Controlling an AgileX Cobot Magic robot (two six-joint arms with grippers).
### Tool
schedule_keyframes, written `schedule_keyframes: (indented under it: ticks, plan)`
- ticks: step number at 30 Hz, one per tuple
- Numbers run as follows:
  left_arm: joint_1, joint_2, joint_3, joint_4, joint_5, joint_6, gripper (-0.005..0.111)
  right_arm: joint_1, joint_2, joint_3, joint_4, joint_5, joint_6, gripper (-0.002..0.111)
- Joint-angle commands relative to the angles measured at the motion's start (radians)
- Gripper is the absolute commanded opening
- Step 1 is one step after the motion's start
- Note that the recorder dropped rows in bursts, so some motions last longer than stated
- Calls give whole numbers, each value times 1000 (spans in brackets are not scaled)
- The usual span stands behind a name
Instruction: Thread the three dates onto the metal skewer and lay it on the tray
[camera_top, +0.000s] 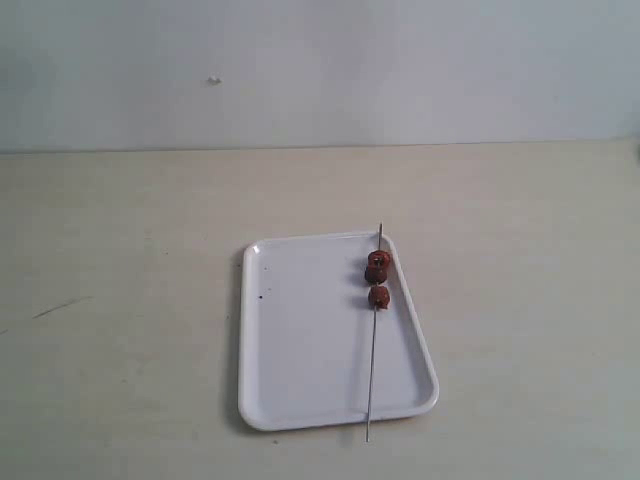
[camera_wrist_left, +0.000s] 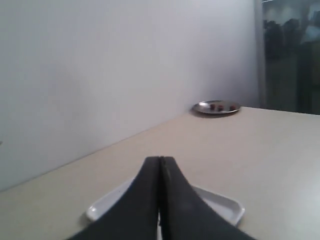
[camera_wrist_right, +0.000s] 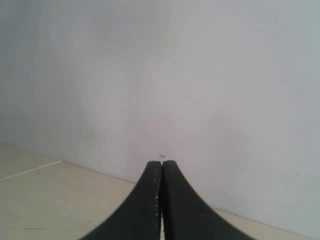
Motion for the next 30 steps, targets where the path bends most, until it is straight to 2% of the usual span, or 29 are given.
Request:
schedule_keyframes:
  ticks: [1,6,10,11,13,14,16,30]
  plan:
    - [230,-6,-10,-25,23,-123,0,1,-5,5,3,7,7,0]
    - [433,-6,-10,-25,50,-188,0,1,-5,5,3,7,7,0]
    - [522,-6,-3,-15,72,-192,0,1,-5,5,3,7,7,0]
    - [530,-6,4,20,96,-227,0,1,-5,5,3,7,7,0]
    - [536,-6,20,253,164,-402,0,1,-5,5,3,7,7,0]
    - [538,-6,20,411,192,-544,0,1,-5,5,3,7,7,0]
    - [538,-6,20,513,260,-630,0,1,-5,5,3,7,7,0]
    - [538,-6,20,533,266,-626,0,1,-5,5,3,7,7,0]
